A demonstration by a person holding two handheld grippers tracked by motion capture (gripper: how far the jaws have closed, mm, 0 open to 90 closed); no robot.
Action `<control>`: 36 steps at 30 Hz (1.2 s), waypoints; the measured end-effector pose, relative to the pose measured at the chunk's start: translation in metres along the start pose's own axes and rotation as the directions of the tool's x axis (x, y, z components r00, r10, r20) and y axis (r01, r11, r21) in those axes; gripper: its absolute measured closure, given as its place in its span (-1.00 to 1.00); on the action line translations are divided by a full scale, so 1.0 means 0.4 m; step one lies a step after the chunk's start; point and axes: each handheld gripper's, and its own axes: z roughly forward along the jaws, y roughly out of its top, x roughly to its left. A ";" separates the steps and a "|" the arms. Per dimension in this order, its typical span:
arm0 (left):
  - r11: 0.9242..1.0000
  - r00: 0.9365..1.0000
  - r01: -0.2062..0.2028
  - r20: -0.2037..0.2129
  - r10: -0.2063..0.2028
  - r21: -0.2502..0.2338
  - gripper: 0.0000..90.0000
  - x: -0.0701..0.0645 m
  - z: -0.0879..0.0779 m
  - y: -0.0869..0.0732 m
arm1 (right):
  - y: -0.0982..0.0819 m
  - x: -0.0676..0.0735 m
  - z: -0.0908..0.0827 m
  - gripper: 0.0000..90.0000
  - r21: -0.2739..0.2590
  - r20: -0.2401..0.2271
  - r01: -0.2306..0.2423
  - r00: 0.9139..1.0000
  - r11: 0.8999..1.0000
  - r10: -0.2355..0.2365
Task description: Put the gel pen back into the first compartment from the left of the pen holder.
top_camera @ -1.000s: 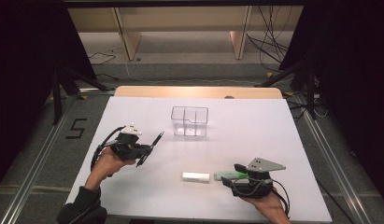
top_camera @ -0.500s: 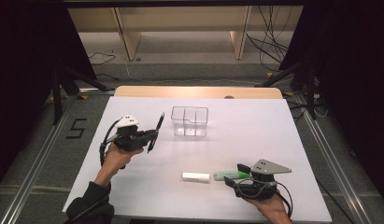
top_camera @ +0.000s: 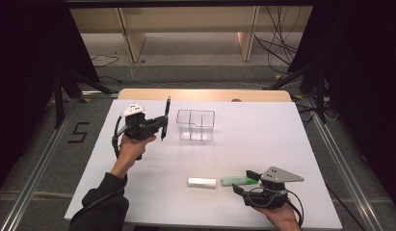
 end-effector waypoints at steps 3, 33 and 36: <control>1.000 1.000 -0.001 -0.003 0.001 -0.004 0.75 -0.002 0.011 0.008 | -0.001 0.000 0.000 -0.39 0.003 -0.002 0.000 1.000 1.000 0.000; 0.997 0.999 0.029 -0.015 -0.030 -0.069 0.75 -0.013 0.130 0.105 | -0.008 0.009 -0.001 -0.48 0.004 -0.013 0.010 1.000 1.000 -0.010; 0.997 0.999 0.027 -0.018 -0.028 -0.071 0.75 -0.015 0.141 0.110 | -0.008 0.009 0.000 -0.49 0.009 -0.014 0.006 1.000 1.000 -0.006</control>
